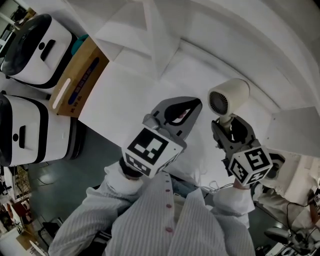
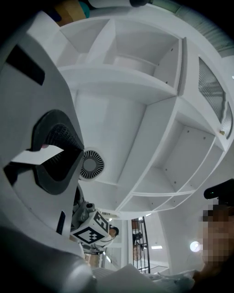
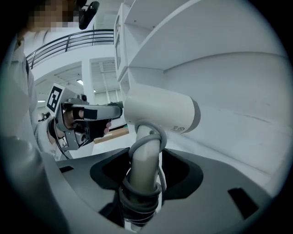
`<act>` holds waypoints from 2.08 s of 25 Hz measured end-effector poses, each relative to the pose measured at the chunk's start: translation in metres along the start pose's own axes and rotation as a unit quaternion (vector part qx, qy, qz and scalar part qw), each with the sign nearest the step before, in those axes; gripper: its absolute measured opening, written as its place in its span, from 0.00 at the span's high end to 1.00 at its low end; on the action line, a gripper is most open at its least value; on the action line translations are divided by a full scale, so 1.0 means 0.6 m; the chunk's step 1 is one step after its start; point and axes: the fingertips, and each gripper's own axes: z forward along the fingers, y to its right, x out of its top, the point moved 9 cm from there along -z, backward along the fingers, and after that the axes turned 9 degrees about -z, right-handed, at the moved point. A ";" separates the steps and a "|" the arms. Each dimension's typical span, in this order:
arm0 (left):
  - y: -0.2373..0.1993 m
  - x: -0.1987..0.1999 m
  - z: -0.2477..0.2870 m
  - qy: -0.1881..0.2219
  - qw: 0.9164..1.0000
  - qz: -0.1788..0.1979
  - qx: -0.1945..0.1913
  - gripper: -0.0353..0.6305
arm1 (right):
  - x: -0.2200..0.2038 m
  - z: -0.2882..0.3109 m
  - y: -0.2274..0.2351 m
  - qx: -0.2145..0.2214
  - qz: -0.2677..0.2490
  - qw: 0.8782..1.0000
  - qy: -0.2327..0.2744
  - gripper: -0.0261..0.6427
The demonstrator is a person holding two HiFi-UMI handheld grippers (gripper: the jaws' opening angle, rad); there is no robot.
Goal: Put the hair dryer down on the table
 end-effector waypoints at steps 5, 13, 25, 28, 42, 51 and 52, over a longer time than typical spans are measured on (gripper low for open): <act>-0.025 -0.044 0.012 -0.028 0.999 -0.014 0.010 0.93 | -0.047 0.043 0.012 0.013 -0.019 0.999 -0.047 0.64; -0.049 -0.096 0.020 -0.055 0.998 -0.029 0.031 0.93 | -0.114 0.114 0.026 0.047 -0.034 0.993 -0.105 0.64; -0.070 -0.149 0.035 -0.081 0.994 -0.050 0.058 0.93 | -0.209 0.169 0.025 0.072 -0.040 0.981 -0.178 0.64; -0.074 -0.162 0.042 -0.089 0.993 -0.055 0.062 0.93 | -0.226 0.180 0.026 0.073 -0.048 0.977 -0.193 0.64; -0.087 -0.203 0.049 -0.116 0.987 -0.084 0.074 0.93 | -0.272 0.208 0.013 0.092 -0.097 0.958 -0.253 0.64; -0.087 -0.210 0.044 -0.120 0.986 -0.091 0.072 0.93 | -0.274 0.217 0.009 0.093 -0.115 0.951 -0.271 0.64; -0.087 -0.211 0.043 -0.121 0.986 -0.092 0.072 0.93 | -0.275 0.218 0.008 0.093 -0.118 0.950 -0.274 0.64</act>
